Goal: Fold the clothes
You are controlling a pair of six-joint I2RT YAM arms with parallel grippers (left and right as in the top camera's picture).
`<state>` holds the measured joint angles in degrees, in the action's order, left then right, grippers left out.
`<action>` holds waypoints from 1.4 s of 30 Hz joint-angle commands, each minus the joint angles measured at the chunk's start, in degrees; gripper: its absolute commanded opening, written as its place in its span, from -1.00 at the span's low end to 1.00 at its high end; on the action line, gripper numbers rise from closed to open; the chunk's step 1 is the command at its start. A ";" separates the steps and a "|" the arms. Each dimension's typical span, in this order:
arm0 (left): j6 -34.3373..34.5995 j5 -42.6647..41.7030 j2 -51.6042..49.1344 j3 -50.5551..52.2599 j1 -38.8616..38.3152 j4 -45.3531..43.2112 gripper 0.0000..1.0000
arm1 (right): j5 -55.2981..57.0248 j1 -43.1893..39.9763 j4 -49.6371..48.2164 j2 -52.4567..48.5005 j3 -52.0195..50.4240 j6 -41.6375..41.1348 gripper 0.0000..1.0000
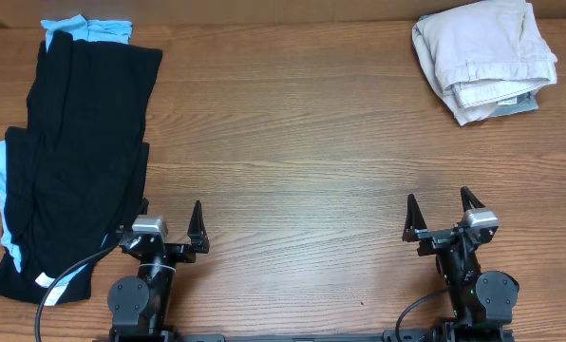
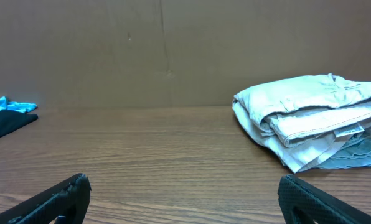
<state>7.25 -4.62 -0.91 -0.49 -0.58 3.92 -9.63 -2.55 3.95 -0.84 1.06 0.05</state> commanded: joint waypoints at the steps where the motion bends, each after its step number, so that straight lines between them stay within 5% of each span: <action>1: -1.05 0.39 0.66 0.22 0.57 0.15 0.99 | 0.61 -0.04 -0.17 0.68 -0.61 0.20 1.00; 42: -1.03 0.72 0.66 0.22 0.57 0.13 1.00 | 0.61 -0.04 -0.98 0.68 -0.61 0.20 1.00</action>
<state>7.25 -4.43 -0.91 -0.49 -0.58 3.92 -9.61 -2.55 3.90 -0.84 1.06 0.05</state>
